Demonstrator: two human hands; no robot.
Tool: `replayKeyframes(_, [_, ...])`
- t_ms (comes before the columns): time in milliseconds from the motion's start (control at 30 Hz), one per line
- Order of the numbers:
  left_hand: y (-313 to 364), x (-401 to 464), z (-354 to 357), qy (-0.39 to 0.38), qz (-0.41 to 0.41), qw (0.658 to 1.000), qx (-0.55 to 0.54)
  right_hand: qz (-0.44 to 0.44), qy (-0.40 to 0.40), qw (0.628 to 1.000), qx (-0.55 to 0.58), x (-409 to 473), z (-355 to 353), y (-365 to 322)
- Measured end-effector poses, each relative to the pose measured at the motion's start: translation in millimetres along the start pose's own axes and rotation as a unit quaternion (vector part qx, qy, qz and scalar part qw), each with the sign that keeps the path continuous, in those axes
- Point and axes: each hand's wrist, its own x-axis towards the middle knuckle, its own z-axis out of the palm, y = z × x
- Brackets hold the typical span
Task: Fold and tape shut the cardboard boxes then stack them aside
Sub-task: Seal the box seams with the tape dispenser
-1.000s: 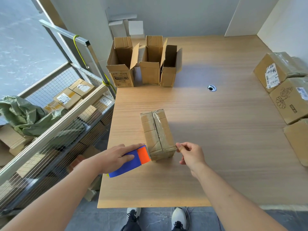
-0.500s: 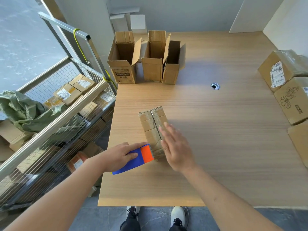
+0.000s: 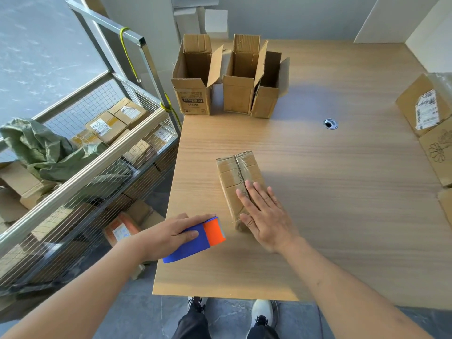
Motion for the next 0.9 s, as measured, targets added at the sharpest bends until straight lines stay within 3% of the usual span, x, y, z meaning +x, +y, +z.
replayKeyframes(200, [14.1, 13.0, 14.1, 0.041, -0.044, 0.994, 0.086, 0.03, -0.034, 0.999, 0.018, 4.8, -7.3, -10.3])
replayKeyframes(567, [6.0, 32.4, 19.5, 0.035, -0.114, 0.992, 0.045, 0.073, -0.029, 0.997, -0.013, 11.2, -7.2, -34.6])
replayKeyframes(900, [4.5, 7.3, -4.5, 0.097, -0.002, 0.99, -0.104, 0.074, -0.11, 0.991, -0.037, 22.1, -30.9, -36.2])
